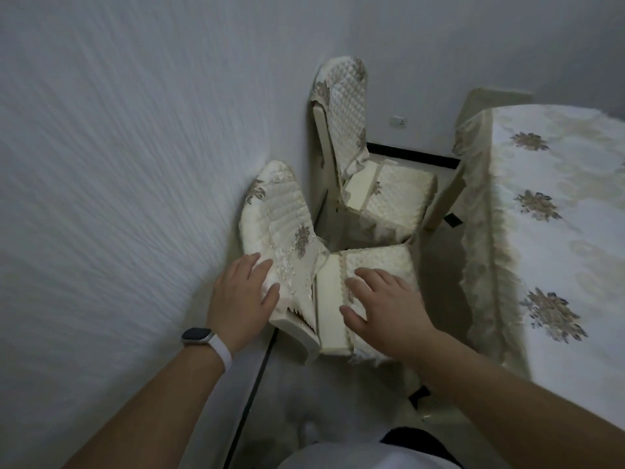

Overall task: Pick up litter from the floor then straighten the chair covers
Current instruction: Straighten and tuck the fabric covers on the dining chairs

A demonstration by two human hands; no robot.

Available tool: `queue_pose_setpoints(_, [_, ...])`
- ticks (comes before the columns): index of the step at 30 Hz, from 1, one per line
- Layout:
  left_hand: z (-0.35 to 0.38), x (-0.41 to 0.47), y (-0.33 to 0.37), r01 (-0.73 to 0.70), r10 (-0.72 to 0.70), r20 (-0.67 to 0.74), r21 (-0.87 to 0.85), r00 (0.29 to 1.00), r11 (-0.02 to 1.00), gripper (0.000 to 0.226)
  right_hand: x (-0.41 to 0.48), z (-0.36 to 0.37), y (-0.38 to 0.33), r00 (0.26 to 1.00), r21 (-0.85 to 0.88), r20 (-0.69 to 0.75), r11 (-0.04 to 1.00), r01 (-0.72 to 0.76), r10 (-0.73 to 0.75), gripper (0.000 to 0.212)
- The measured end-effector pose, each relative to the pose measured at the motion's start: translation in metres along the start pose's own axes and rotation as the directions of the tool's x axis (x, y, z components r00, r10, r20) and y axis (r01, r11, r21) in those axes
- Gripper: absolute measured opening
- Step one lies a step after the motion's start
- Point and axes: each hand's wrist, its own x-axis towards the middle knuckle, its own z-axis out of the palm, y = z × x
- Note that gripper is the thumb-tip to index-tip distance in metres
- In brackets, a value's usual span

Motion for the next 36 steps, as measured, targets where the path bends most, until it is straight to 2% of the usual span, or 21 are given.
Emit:
queue_pose_setpoints(7, [0.027, 0.008, 0.0, 0.215, -0.214, 0.019, -0.058, 0.977, 0.975, 0.056, 0.064, 0.014, 0.006, 0.977, 0.072, 0.051, 0.977, 0.203, -0.207, 0.052])
queue_pose_setpoints(12, [0.037, 0.016, 0.012, 0.394, -0.406, -0.03, -0.192, 0.913, 0.899, 0.05, 0.134, 0.036, 0.007, 0.905, 0.123, 0.067, 0.904, 0.409, -0.419, 0.053])
queue_pose_setpoints(16, [0.038, 0.022, 0.022, 0.494, -0.514, -0.035, -0.231, 0.857, 0.838, 0.053, 0.194, 0.052, -0.003, 0.815, 0.198, 0.056, 0.807, 0.557, -0.577, 0.053])
queue_pose_setpoints(19, [0.045, 0.029, 0.023, 0.563, -0.578, -0.018, -0.206, 0.816, 0.801, 0.059, 0.236, 0.062, -0.011, 0.704, 0.235, 0.003, 0.685, 0.69, -0.71, 0.053])
queue_pose_setpoints(22, [0.051, 0.041, 0.028, 0.639, -0.664, -0.018, -0.255, 0.747, 0.726, 0.063, 0.269, 0.074, -0.019, 0.586, 0.23, -0.064, 0.56, 0.796, -0.808, 0.052])
queue_pose_setpoints(25, [0.055, 0.052, 0.036, 0.677, -0.724, -0.042, -0.319, 0.689, 0.663, 0.064, 0.295, 0.084, -0.024, 0.489, 0.216, -0.096, 0.461, 0.861, -0.867, 0.053])
queue_pose_setpoints(28, [0.058, 0.057, 0.04, 0.706, -0.764, -0.07, -0.336, 0.642, 0.624, 0.063, 0.314, 0.091, -0.028, 0.427, 0.216, -0.125, 0.395, 0.893, -0.896, 0.054])
queue_pose_setpoints(32, [0.062, 0.059, 0.044, 0.713, -0.75, -0.107, -0.248, 0.653, 0.656, 0.059, 0.327, 0.092, -0.034, 0.381, 0.21, -0.122, 0.351, 0.913, -0.917, 0.057])
queue_pose_setpoints(36, [0.063, 0.065, 0.049, 0.727, -0.759, -0.133, -0.222, 0.638, 0.65, 0.058, 0.328, 0.09, -0.035, 0.378, 0.201, -0.14, 0.348, 0.916, -0.915, 0.056])
